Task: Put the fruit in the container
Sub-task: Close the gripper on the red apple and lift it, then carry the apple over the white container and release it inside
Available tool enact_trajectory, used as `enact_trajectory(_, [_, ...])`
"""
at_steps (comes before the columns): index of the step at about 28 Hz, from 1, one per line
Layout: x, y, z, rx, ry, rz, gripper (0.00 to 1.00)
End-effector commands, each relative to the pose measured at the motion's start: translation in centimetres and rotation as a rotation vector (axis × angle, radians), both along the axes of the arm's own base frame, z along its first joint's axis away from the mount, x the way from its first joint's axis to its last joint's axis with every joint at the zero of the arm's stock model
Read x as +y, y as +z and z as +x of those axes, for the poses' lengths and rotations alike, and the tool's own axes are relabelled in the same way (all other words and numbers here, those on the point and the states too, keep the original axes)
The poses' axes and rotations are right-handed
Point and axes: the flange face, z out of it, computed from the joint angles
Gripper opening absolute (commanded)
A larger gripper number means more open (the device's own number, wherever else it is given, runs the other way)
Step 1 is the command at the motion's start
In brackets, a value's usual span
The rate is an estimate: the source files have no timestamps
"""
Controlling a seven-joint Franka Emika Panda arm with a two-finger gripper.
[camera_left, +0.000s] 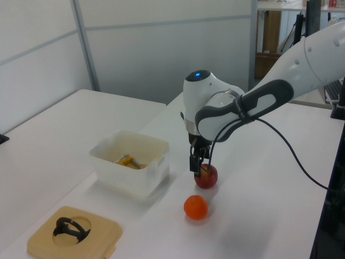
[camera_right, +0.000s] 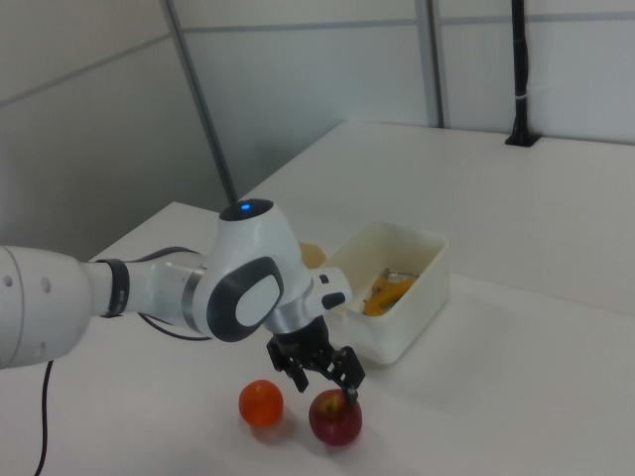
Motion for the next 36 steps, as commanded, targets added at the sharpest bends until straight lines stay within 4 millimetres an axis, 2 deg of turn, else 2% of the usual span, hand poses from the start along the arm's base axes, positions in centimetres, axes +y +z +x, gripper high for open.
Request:
enact_trajectory(1, [0.1, -2.5, 0.4, 0.024, 0.05, -0.033, 1.0])
enact_trajectory(9, [0.0, -4.2, 0.5, 0.055, 0.078, -0.068, 0.98])
enact_trajectory(10, [-0.1, -4.3, 0.5, 0.057, 0.08, -0.071, 0.88])
enact_trajectory(11, [-0.1, -4.4, 0.5, 0.058, 0.08, -0.071, 0.63])
enact_trajectory(13, [-0.1, -4.2, 0.5, 0.061, 0.078, -0.07, 0.45])
enact_trajectory(15, [-0.1, -4.0, 0.5, 0.061, 0.077, -0.071, 0.33])
enact_trajectory(18, [-0.1, -3.6, 0.8, 0.05, 0.065, -0.068, 0.3])
enact_trajectory(22, [-0.2, -1.2, 1.8, 0.029, 0.039, -0.052, 0.3])
enact_trajectory(23, [-0.4, 0.9, 2.4, 0.046, 0.014, -0.035, 0.3])
enact_trajectory(26, [-0.4, 4.3, 3.6, 0.054, -0.032, 0.018, 0.3])
enact_trajectory(27, [-0.4, 6.6, 4.4, 0.03, -0.057, 0.06, 0.31])
enact_trajectory(32, [-0.3, 11.9, 6.2, -0.077, -0.109, 0.158, 0.32])
enact_trajectory(36, [-0.4, 11.8, 7.9, -0.136, -0.157, 0.173, 0.32])
